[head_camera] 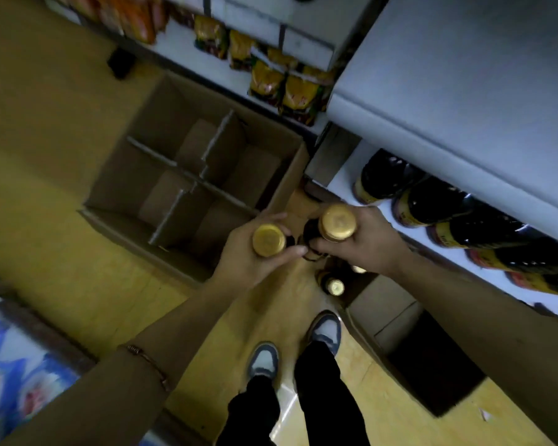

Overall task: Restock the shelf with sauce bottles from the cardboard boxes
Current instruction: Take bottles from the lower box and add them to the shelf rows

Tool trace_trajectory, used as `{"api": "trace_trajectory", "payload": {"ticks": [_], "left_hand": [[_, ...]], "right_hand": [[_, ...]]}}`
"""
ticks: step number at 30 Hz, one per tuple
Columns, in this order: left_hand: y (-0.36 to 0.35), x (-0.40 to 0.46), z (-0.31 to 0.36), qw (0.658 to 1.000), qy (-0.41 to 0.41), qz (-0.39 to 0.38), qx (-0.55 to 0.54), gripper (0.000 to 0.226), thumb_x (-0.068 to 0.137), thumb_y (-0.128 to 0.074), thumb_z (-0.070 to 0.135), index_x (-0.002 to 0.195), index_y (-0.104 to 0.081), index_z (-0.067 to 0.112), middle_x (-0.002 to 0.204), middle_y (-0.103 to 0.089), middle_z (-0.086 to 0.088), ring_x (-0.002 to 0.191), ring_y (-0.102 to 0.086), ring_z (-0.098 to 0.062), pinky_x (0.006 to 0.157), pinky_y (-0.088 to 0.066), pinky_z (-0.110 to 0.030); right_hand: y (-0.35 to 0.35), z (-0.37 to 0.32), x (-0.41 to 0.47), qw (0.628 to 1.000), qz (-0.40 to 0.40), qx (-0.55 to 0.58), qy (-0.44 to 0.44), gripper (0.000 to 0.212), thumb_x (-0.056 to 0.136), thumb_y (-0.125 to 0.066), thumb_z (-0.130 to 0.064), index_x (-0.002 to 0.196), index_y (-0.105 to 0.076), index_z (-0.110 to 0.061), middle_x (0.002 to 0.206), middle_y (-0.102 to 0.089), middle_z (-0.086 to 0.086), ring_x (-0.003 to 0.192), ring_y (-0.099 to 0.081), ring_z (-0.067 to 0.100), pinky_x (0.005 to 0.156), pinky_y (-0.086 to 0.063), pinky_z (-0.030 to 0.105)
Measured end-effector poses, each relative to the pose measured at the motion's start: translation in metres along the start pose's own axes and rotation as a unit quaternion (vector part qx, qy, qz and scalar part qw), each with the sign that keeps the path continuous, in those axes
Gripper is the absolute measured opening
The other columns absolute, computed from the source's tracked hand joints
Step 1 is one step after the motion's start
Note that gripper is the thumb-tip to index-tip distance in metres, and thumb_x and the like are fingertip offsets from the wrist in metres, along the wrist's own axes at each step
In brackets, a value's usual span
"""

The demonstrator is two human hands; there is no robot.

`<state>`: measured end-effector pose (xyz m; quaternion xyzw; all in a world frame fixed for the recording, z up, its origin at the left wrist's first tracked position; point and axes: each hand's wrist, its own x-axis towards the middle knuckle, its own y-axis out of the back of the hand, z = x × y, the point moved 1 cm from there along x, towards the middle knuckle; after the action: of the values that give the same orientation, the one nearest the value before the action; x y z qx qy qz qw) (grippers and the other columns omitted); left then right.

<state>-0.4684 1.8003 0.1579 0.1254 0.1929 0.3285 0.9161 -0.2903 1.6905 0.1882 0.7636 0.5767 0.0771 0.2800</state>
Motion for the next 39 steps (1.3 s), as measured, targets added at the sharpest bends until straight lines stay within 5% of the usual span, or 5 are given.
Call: {"api": "trace_trajectory", "payload": {"ticks": [11,19,25,34,39], "left_hand": [[0.102,-0.047,0.250,0.974,-0.212,-0.006,0.085,0.031,0.069,-0.074,0.050,0.086,-0.074,0.025,0.087,-0.075,0.005,0.084,-0.071,-0.007,0.076,-0.058,-0.041],[0.162,-0.091,0.417,0.910,-0.385,-0.003,0.153,0.041,0.070,-0.064,0.056,0.069,-0.073,0.016,0.072,-0.073,-0.001,0.070,-0.069,-0.015,0.066,-0.055,-0.042],[0.190,-0.129,0.524,0.902,-0.411,-0.067,0.109,0.042,0.058,-0.070,0.050,0.072,-0.072,0.010,0.076,-0.073,-0.004,0.077,-0.069,-0.019,0.081,-0.054,-0.047],[0.194,-0.199,0.621,0.843,-0.510,-0.138,0.100,0.016,0.061,-0.069,0.046,0.061,-0.070,0.031,0.077,-0.074,0.000,0.080,-0.069,-0.014,0.083,-0.054,-0.032],[0.185,-0.218,0.636,0.832,-0.520,-0.168,0.097,0.030,0.063,-0.070,0.042,0.070,-0.071,0.012,0.078,-0.075,-0.005,0.082,-0.070,-0.017,0.091,-0.052,-0.045]], "right_hand": [[0.151,-0.236,-0.081,0.980,0.151,-0.122,0.039,0.071,0.060,-0.048,-0.079,0.082,-0.073,-0.016,0.077,-0.073,0.003,0.078,-0.067,0.020,0.070,-0.052,0.043],[0.228,-0.379,-0.152,0.957,0.247,-0.138,0.058,0.051,0.068,-0.072,-0.053,0.072,-0.066,-0.003,0.073,-0.069,0.013,0.075,-0.065,0.024,0.069,-0.053,0.046],[0.279,-0.467,-0.210,0.930,0.337,-0.122,0.079,0.040,0.076,-0.078,-0.038,0.051,-0.053,-0.019,0.044,-0.055,-0.012,0.045,-0.051,0.000,0.044,-0.038,0.013],[0.316,-0.548,-0.280,0.886,0.425,-0.154,0.102,0.041,0.078,-0.072,-0.042,0.063,-0.059,-0.007,0.060,-0.060,0.002,0.060,-0.057,0.018,0.063,-0.049,0.040],[0.322,-0.566,-0.310,0.880,0.432,-0.161,0.113,0.039,0.078,-0.072,-0.039,0.052,-0.051,-0.019,0.045,-0.049,-0.014,0.047,-0.044,0.004,0.053,-0.039,0.027]]}}
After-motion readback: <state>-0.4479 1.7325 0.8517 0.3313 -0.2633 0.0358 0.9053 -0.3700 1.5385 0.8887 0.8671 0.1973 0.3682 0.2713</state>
